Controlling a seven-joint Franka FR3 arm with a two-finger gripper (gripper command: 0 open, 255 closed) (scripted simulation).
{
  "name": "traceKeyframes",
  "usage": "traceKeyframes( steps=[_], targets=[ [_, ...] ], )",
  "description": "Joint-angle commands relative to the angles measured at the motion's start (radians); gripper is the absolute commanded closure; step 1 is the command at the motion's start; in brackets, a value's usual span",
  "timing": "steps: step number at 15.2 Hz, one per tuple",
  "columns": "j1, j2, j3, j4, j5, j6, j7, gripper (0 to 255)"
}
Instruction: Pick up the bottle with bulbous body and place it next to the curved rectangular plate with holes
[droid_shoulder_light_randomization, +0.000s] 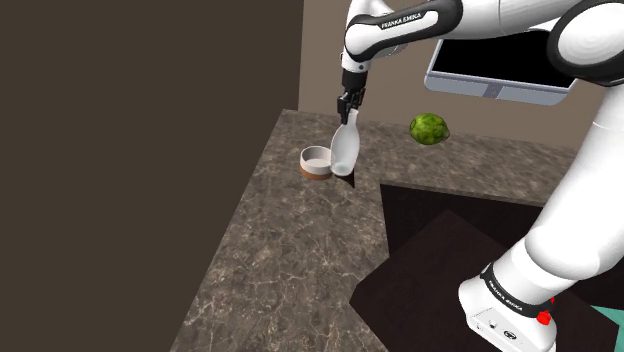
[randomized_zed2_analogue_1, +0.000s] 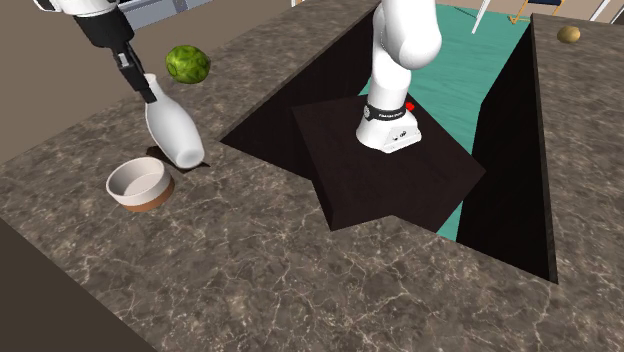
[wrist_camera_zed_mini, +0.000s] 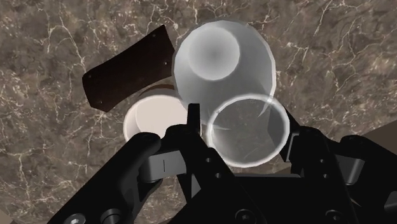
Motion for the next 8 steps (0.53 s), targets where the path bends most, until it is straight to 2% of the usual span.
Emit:
traceKeyframes(
  steps=[1,8],
  targets=[
    [0.000,0.005,0.000,-0.021,-0.001,0.027,0.002,255],
    [0.002,0.037,-0.003,-0.072,-0.009,0.110,0.008,255]
  ],
)
